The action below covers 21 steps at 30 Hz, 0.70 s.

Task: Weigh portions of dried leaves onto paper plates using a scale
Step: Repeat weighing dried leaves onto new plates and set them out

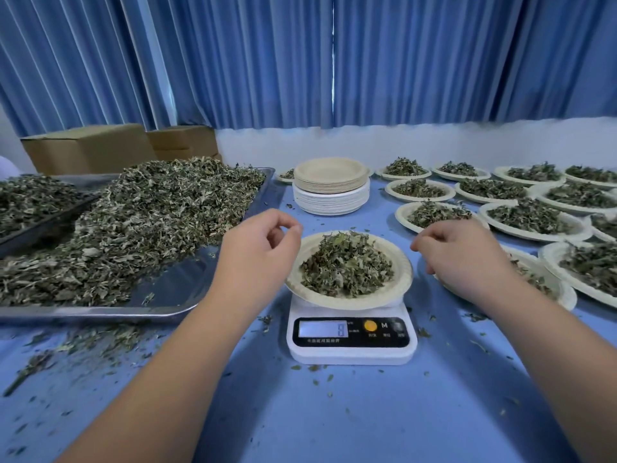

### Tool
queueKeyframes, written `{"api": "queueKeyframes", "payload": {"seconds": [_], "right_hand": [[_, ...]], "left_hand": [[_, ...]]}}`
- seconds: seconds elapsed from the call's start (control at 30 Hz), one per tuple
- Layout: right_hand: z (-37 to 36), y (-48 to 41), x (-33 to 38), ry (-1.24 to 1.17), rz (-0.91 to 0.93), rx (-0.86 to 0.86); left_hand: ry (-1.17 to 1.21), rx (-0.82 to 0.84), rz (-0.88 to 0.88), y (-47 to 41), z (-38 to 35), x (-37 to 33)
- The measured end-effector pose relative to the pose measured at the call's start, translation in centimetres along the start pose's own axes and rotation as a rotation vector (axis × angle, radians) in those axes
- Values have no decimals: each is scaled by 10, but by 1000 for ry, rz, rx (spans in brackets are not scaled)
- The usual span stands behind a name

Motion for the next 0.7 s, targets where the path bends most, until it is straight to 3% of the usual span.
{"api": "queueKeyframes", "payload": {"seconds": [0.17, 0.27, 0.4, 0.7], "right_hand": [[-1, 2, 6, -23, 11, 10], [-2, 2, 8, -26, 19, 16], [0, 1, 8, -31, 27, 14], [5, -2, 6, -105, 26, -10]], "left_hand": [[61, 91, -133, 2, -13, -28], [-117, 187, -144, -10, -33, -35], [-406, 455, -132, -23, -69, -35], [-618, 691, -87, -28, -105, -37]]}}
Point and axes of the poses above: each hand's wrist, its own y-axis away from the middle knuckle, its own z-axis out of the back of the hand, x = y × z, the point moved 10 cm from there along -y, towards the middle knuckle, and after that the axes turned 5 degrees about y, right-handed, at the moved point
